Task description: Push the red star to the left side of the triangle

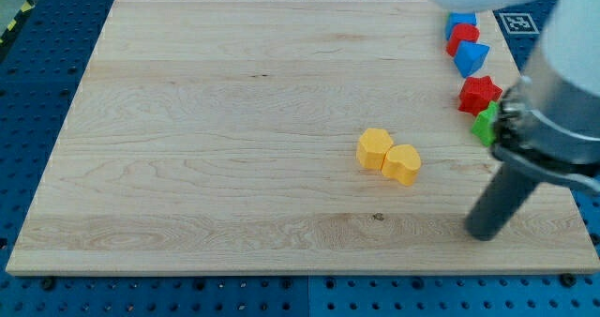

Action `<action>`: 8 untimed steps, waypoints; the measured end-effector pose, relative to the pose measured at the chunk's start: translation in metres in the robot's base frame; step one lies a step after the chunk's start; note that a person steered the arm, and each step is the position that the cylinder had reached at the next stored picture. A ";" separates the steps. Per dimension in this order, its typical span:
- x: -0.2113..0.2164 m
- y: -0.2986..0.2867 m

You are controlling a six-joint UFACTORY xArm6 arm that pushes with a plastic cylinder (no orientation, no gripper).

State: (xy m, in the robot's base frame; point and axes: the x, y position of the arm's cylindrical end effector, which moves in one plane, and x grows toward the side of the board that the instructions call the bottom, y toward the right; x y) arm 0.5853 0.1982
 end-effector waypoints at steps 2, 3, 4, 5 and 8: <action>-0.059 0.081; -0.101 0.114; -0.150 0.118; -0.150 0.110; -0.191 0.022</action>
State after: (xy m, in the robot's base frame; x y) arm 0.3945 0.2202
